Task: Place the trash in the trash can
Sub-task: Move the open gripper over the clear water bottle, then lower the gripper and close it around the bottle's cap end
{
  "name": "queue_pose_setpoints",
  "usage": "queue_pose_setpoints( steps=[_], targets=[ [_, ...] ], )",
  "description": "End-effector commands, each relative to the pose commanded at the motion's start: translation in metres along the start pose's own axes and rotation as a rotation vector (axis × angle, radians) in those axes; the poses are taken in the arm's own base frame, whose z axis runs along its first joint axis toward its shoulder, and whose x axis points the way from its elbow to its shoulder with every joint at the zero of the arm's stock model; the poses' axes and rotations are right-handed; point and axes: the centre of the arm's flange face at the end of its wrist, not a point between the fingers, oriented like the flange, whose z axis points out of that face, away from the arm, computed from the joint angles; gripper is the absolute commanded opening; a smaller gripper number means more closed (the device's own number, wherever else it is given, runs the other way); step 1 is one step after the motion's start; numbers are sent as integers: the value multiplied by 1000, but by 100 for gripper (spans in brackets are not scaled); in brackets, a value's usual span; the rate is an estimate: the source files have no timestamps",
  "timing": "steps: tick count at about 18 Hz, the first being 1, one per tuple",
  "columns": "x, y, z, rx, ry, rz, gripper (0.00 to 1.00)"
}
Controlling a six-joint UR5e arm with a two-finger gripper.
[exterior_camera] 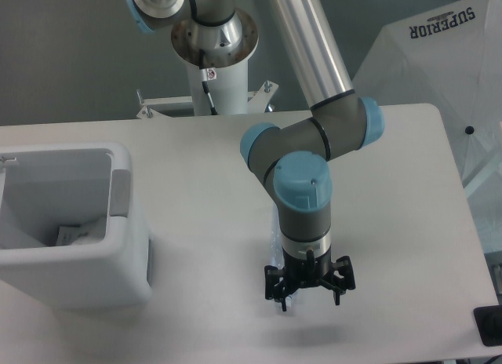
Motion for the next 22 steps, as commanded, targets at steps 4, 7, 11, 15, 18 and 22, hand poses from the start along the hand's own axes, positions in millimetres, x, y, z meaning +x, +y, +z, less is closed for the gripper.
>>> queue_pose_setpoints(
  steps=[4, 7, 11, 15, 18, 22],
  targets=[
    [4, 10, 6, -29, 0, 38, 100],
    [9, 10, 5, -34, 4, 44, 100],
    [21, 16, 8, -57, 28, 59, 100],
    [43, 16, 11, -72, 40, 87, 100],
    [49, 23, 17, -91, 45, 96, 100],
    [49, 24, 21, -99, 47, 113, 100]
  ],
)
